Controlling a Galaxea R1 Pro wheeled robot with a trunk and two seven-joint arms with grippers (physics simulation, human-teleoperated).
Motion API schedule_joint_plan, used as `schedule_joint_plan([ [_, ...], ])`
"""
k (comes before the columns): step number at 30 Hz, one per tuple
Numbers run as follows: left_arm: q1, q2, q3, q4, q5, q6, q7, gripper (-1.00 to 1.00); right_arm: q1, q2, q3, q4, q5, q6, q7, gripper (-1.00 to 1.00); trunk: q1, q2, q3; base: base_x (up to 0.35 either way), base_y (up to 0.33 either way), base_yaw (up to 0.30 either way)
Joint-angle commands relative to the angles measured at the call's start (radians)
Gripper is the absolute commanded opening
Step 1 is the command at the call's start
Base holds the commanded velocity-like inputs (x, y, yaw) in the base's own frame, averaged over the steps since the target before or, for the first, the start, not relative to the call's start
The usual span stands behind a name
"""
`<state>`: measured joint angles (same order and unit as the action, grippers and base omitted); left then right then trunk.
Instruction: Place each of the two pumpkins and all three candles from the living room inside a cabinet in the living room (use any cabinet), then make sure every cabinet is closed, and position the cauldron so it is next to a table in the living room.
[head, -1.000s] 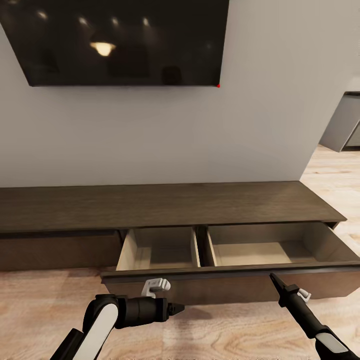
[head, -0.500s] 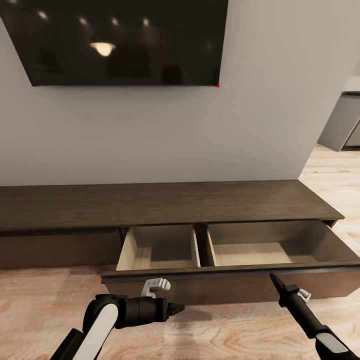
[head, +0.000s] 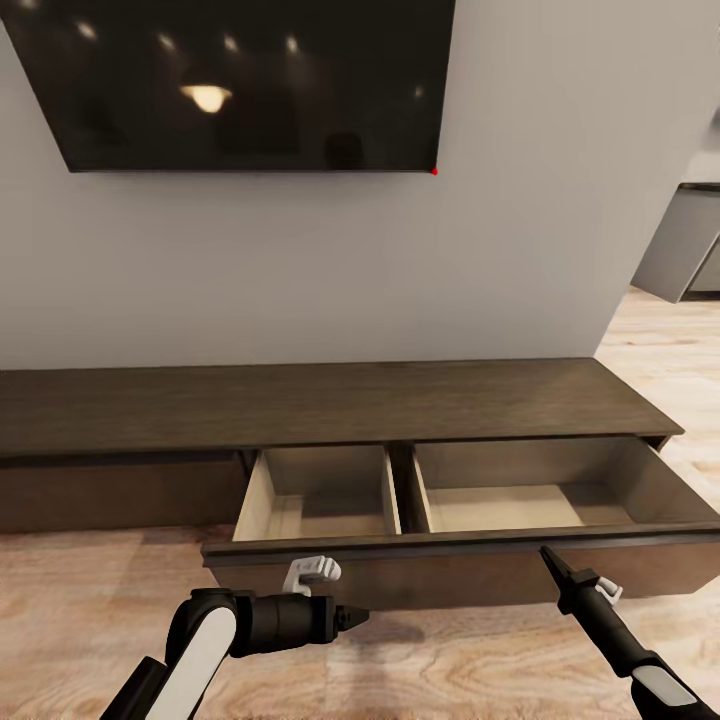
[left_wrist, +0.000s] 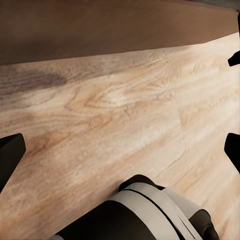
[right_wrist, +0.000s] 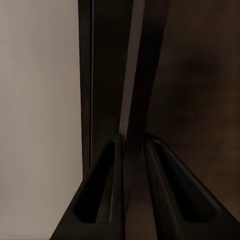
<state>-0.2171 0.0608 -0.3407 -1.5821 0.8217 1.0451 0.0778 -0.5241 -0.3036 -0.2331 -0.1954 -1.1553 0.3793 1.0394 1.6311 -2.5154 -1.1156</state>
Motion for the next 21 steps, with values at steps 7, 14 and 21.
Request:
schedule_joint_plan([
  [7, -0.001, 0.001, -0.001, -0.001, 0.008, 0.002, 0.008, 1.0, -0.002, 0.0, 0.005, -0.001, -0.015, 0.018, 0.06, -1.0, 0.0, 0.0, -0.001, -0.007, 0.0, 0.0],
  [14, -0.001, 0.001, -0.002, -0.001, 0.008, 0.002, 0.008, 1.0, -0.002, 0.0, 0.005, -0.001, -0.015, 0.017, 0.059, -1.0, 0.0, 0.0, -0.001, 0.0, 0.0, 0.0],
  [21, -0.001, 0.001, -0.001, 0.0, 0.008, 0.002, 0.008, 1.0, -0.002, 0.001, 0.005, -0.001, -0.015, 0.016, 0.059, -1.0, 0.0, 0.0, -0.001, -0.035, 0.0, 0.0],
])
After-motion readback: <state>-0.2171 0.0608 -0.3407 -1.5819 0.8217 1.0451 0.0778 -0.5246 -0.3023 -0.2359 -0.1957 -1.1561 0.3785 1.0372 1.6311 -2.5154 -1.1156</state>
